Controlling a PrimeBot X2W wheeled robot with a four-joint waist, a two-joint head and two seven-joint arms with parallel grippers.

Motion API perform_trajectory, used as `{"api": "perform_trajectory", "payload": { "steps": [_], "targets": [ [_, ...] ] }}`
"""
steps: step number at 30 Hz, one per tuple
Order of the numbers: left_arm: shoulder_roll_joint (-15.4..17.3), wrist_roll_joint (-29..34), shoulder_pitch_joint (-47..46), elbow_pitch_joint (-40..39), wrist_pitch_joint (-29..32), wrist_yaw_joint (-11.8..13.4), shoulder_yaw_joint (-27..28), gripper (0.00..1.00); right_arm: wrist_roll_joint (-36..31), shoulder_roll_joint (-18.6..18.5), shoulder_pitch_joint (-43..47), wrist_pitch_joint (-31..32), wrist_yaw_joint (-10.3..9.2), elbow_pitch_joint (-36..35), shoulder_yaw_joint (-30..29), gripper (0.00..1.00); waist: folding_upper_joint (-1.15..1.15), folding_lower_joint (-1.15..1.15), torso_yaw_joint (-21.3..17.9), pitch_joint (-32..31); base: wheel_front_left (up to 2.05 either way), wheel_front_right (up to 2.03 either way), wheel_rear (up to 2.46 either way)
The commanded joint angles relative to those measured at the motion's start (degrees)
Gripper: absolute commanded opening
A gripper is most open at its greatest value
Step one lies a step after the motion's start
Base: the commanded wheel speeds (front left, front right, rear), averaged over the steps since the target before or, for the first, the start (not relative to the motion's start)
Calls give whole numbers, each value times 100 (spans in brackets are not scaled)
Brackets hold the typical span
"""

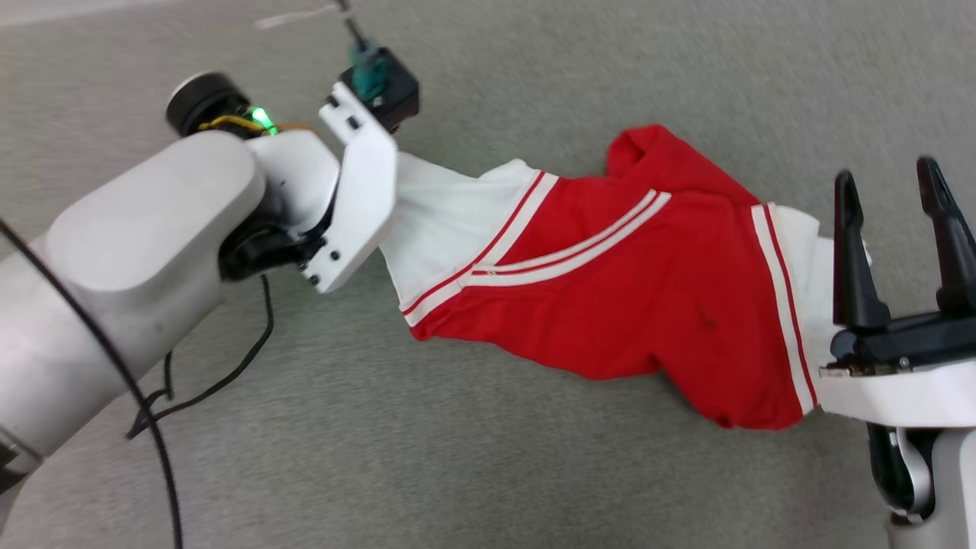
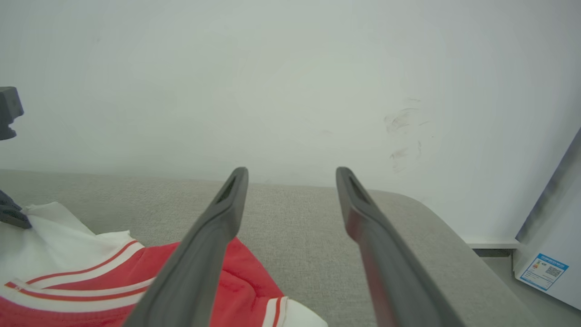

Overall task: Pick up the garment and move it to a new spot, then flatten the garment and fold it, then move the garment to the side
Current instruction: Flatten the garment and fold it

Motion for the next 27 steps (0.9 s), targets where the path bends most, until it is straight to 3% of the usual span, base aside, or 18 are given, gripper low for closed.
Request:
{"api": "perform_trajectory", "payload": {
  "steps": [1,8,17,22,23,24,25,27],
  "targets": [
    [134,-69,172,15,-78,4,-8,0,-16,-63,132,-11,-4,46,-29,100,0,0,388,-403,0,0,0],
    [737,-336,777,113,-340,5,2,0,11,-151,360,-11,-4,146,-24,100,0,0,808,-710,0,0,0],
    [1497,-724,1818,557,-886,338,52,0,30,-157,431,-11,-4,233,-39,100,0,0,834,-725,0,0,0],
    [1415,-831,2170,915,-1162,451,57,0,40,-156,421,-11,-4,310,-28,100,0,0,796,-729,0,0,0],
    [1369,-814,2189,969,-1225,451,55,8,42,-160,422,-11,-4,331,-24,100,0,0,794,-744,0,0,0],
    [1329,-750,2170,1008,-1337,460,61,76,45,-165,427,-11,-4,345,-22,100,0,0,792,-761,0,0,0],
    [1288,-715,2133,1054,-1465,494,97,100,44,-170,433,-11,-4,361,-21,100,0,0,794,-786,0,0,0],
    [1219,-597,2047,1101,-1736,487,143,100,39,-170,455,-11,-4,397,-25,100,0,0,807,-865,0,0,0]
  ]
}}
